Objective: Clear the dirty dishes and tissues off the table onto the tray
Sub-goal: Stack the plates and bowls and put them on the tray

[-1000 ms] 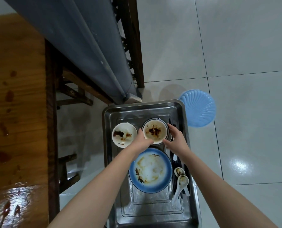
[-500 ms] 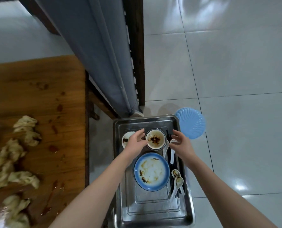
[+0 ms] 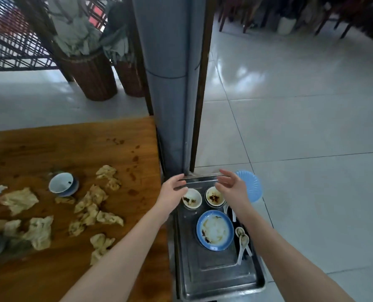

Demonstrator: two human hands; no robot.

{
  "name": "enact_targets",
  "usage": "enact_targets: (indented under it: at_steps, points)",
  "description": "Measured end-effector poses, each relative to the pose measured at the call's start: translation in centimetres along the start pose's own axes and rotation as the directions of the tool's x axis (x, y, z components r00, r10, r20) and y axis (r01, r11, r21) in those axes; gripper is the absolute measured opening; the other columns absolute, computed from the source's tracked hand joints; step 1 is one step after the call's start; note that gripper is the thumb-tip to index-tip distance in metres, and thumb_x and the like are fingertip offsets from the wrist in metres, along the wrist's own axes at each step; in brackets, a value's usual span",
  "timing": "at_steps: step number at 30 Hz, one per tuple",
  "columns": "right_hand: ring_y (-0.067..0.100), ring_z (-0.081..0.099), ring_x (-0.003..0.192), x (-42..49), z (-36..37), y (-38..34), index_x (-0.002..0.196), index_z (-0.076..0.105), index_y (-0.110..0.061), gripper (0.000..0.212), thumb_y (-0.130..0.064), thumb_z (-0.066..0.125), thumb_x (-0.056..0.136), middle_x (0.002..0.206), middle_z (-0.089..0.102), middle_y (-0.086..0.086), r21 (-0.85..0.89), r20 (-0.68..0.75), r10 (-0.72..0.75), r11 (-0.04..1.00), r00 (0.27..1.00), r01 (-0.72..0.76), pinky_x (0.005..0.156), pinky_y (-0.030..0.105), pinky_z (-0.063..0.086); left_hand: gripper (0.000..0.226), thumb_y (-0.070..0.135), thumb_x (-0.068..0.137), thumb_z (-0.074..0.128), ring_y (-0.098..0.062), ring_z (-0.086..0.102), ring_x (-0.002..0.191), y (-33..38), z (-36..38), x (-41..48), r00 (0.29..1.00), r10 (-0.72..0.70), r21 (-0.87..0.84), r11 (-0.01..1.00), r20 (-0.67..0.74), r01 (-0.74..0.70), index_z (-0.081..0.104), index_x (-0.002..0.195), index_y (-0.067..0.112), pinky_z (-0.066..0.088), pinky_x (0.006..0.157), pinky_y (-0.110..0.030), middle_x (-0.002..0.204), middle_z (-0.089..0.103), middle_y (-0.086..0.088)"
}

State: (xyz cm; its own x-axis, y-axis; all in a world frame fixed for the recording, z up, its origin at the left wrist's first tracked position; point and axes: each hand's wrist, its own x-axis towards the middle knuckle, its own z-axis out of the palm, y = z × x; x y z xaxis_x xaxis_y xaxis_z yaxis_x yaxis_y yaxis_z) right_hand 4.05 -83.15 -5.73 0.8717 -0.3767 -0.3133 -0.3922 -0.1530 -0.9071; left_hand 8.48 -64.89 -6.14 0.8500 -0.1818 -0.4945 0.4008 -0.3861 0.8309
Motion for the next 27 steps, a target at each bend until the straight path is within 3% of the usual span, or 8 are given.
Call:
enact_targets:
  at_steps: [5, 8, 11, 14, 17, 19, 22, 27]
  points:
    - [0.017, 0.062, 0.1, -5.9, 3.7, -3.2, 0.126, 0.056, -0.016, 0.043, -0.006, 0.066, 0.086, 0.109, 0.065, 0.004, -0.01, -0.008, -0.05, 0.999, 0.999, 0.049, 0.091, 0.031, 0.051, 0.046, 0.009, 0.095, 0.056, -0.015, 0.053, 0.117, -0.3, -6.0, -5.4, 0.997, 0.06, -0.022, 0.998, -0.051, -0.061, 0.048, 0.139, 0.021, 0.046, 0.101, -0.037, 0.131, 0.058, -0.001]
    - [0.015, 0.063, 0.097, -8.5, 5.8, -4.8, 0.125, 0.057, -0.016, 0.041, -0.006, 0.065, 0.086, 0.106, 0.067, 0.003, -0.006, 0.003, -0.077, 0.997, 0.997, 0.077, 0.088, 0.028, 0.051, 0.042, 0.011, 0.096, 0.054, -0.014, 0.053, 0.115, -1.0, -9.9, -7.9, 0.991, 0.083, -0.041, 0.995, -0.103, -0.088, 0.05, 0.136, 0.024, 0.048, 0.089, -0.026, 0.129, 0.058, 0.002]
    - [0.014, 0.064, 0.095, -10.4, 7.9, -6.3, 0.124, 0.057, -0.015, 0.04, -0.003, 0.064, 0.086, 0.103, 0.067, 0.003, -0.016, 0.029, -0.1, 0.995, 0.995, 0.1, 0.085, 0.026, 0.051, 0.041, 0.011, 0.096, 0.054, -0.013, 0.053, 0.11, -1.9, -13.6, -9.8, 0.987, 0.077, -0.058, 0.995, -0.14, -0.086, 0.05, 0.136, 0.023, 0.044, 0.09, -0.025, 0.128, 0.058, 0.002]
    - [0.012, 0.063, 0.093, -11.3, 9.9, -7.6, 0.125, 0.056, -0.014, 0.041, -0.004, 0.065, 0.086, 0.101, 0.066, 0.001, -0.035, 0.075, -0.113, 0.993, 0.991, 0.116, 0.076, 0.02, 0.052, 0.042, 0.01, 0.096, 0.053, -0.015, 0.054, 0.113, -3.0, -17.1, -11.3, 0.984, 0.044, -0.095, 0.994, -0.172, -0.061, 0.051, 0.136, 0.023, 0.045, 0.093, -0.028, 0.129, 0.059, 0.001]
    - [0.008, 0.062, 0.09, -11.3, 12.3, -8.7, 0.124, 0.057, -0.017, 0.04, -0.007, 0.066, 0.086, 0.099, 0.066, -0.002, -0.066, 0.13, -0.15, 0.985, 0.98, 0.159, 0.063, 0.012, 0.048, 0.04, 0.012, 0.096, 0.054, -0.013, 0.058, 0.108, -4.6, -20.3, -12.6, 0.974, 0.034, -0.131, 0.989, -0.225, -0.064, 0.051, 0.135, 0.024, 0.049, 0.075, -0.02, 0.126, 0.06, 0.001]
    - [0.007, 0.062, 0.091, -11.1, 14.4, -9.2, 0.124, 0.057, -0.02, 0.039, -0.01, 0.066, 0.087, 0.1, 0.067, -0.003, -0.092, 0.173, -0.173, 0.977, 0.97, 0.19, 0.066, 0.012, 0.048, 0.04, 0.012, 0.096, 0.055, -0.011, 0.06, 0.102, -5.7, -22.2, -13.4, 0.956, 0.017, -0.157, 0.985, -0.292, -0.066, 0.051, 0.135, 0.022, 0.048, 0.071, -0.019, 0.123, 0.062, 0.0]
    - [0.005, 0.06, 0.09, -11.0, 17.9, -9.8, 0.123, 0.057, -0.024, 0.039, -0.014, 0.067, 0.087, 0.099, 0.065, -0.007, -0.142, 0.252, -0.202, 0.96, 0.946, 0.243, 0.068, 0.013, 0.048, 0.04, 0.014, 0.094, 0.057, -0.017, 0.061, 0.106, -7.5, -24.7, -14.7, 0.928, -0.033, -0.188, 0.981, -0.37, -0.041, 0.053, 0.134, 0.021, 0.049, 0.081, -0.027, 0.12, 0.063, -0.001]
    - [-0.002, 0.059, 0.088, -11.4, 23.7, -10.0, 0.123, 0.057, -0.022, 0.041, -0.014, 0.069, 0.085, 0.103, 0.066, -0.005, -0.194, 0.354, -0.214, 0.936, 0.91, 0.295, 0.062, 0.005, 0.044, 0.041, 0.01, 0.094, 0.055, -0.016, 0.061, 0.102, -10.5, -29.4, -15.2, 0.905, -0.076, -0.224, 0.974, -0.419, -0.022, 0.052, 0.133, 0.023, 0.047, 0.07, -0.024, 0.12, 0.063, -0.002]
